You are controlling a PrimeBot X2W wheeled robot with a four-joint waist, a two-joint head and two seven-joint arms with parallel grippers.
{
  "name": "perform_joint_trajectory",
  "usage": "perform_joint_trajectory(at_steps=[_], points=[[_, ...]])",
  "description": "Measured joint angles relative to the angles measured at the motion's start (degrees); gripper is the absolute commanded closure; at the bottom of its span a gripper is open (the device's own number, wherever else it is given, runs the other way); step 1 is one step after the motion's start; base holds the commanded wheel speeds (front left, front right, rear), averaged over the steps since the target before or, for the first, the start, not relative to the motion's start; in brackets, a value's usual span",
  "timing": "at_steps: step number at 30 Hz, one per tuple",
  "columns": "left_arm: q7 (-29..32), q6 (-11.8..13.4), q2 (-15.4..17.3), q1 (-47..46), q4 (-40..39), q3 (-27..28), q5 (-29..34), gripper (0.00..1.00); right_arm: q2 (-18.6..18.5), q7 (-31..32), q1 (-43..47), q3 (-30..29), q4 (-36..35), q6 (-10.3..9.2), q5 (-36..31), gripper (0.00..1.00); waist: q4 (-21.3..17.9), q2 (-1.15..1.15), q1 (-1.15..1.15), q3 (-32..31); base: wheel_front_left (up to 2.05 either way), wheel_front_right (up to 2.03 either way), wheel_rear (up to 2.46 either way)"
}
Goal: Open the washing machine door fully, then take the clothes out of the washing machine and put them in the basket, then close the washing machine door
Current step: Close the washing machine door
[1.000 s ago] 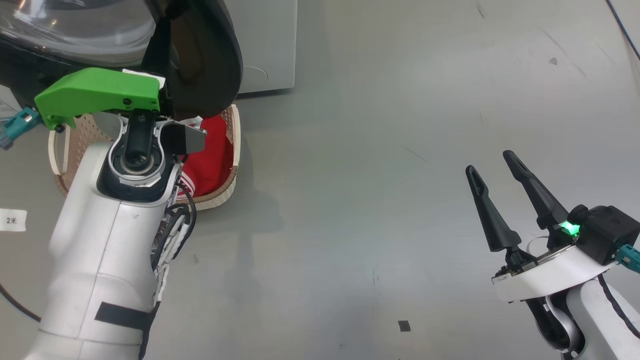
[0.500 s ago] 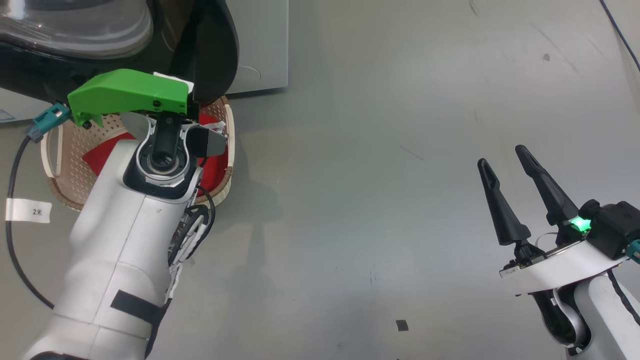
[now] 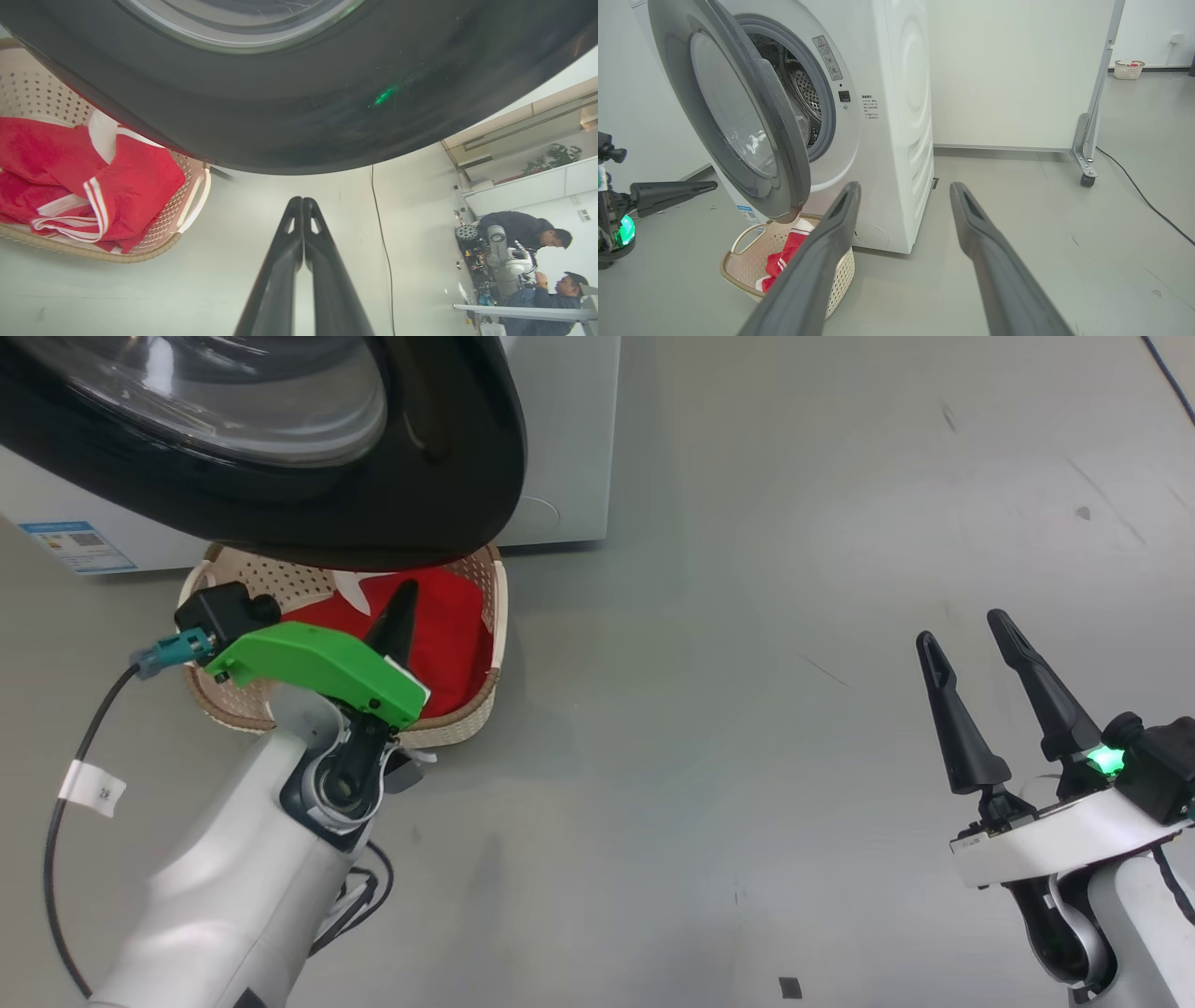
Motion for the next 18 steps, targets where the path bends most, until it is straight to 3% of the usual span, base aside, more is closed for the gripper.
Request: perform_joint_trajectory(at_steps=[4, 11, 18], points=[[-2.03, -1.69, 2.56, 1.90, -0.26, -1.70, 4.21, 1.00, 0.11, 0.00, 1.15, -0.87, 0.34, 0.00, -0.52, 0.00, 1.88, 0.00, 0.00, -1.60, 0.00, 0.00, 0.00], [-9.07, -1.69, 7.36, 5.14, -0.77, -5.36, 14.25, 1.00, 0.63, 0.00, 3.18, -2.10, 0.80, 0.00, -1.49, 0.00, 5.17, 0.00, 0.00, -4.92, 0.00, 0.00, 0.00], [-10.85, 0.41, 9.02, 7.49, -3.60, -6.17, 24.03, 1.00, 1.16, 0.00, 5.47, -4.03, 1.05, 0.00, -2.48, 0.00, 8.52, 0.00, 0.00, -8.13, 0.00, 0.00, 0.00]])
